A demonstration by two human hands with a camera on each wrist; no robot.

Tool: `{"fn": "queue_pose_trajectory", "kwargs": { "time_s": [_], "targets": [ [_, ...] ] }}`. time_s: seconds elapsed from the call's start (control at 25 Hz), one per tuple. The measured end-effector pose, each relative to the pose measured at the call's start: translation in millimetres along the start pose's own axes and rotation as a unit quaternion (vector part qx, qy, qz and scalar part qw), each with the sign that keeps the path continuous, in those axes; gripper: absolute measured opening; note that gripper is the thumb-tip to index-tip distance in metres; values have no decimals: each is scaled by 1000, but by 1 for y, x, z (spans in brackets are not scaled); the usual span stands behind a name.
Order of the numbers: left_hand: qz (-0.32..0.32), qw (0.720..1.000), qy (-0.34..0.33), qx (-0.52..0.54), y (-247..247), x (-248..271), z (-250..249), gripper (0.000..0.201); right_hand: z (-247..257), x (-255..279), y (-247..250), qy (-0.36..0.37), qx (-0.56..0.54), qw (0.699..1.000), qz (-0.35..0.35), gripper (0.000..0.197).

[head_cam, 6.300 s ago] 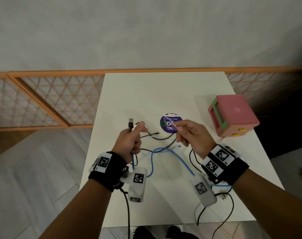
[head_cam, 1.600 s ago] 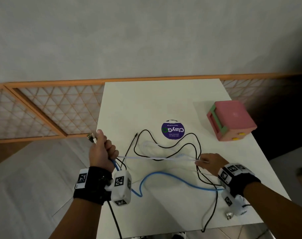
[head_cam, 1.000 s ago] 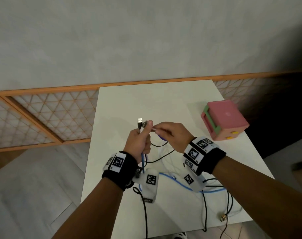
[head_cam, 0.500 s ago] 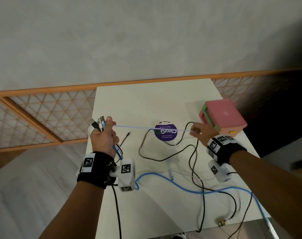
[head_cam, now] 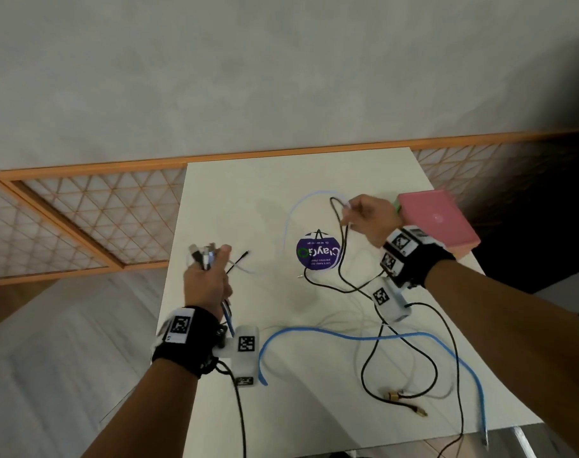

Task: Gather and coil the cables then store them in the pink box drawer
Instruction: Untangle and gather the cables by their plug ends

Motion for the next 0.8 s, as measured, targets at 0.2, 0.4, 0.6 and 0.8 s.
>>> {"fn": "queue_pose_trajectory", "kwargs": {
  "time_s": [0.2,0.4,0.6,0.8],
  "targets": [
    [126,982,68,-124,-41,23,27,34,7,46,-55,97,127,976,146,14],
    [165,962,185,-111,-51,20,47,51,8,88,-91,214,166,923,273,18],
    [101,981,128,-105,-41,5,53,31,-8,87,-71,175,239,907,299,24],
    [-25,988,104,-108,6,-29,54,34,-27,42,4,65,346,923,153,40]
  ]
}}
Point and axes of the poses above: each hand's wrist, its own x-axis away from the middle knuckle, its own y-axis out of the back of the hand, z = x × y, the point moved 3 cm from there along -x, towards the middle knuckle, and after that the axes turned 4 degrees about -z, right-handed, at the moved point
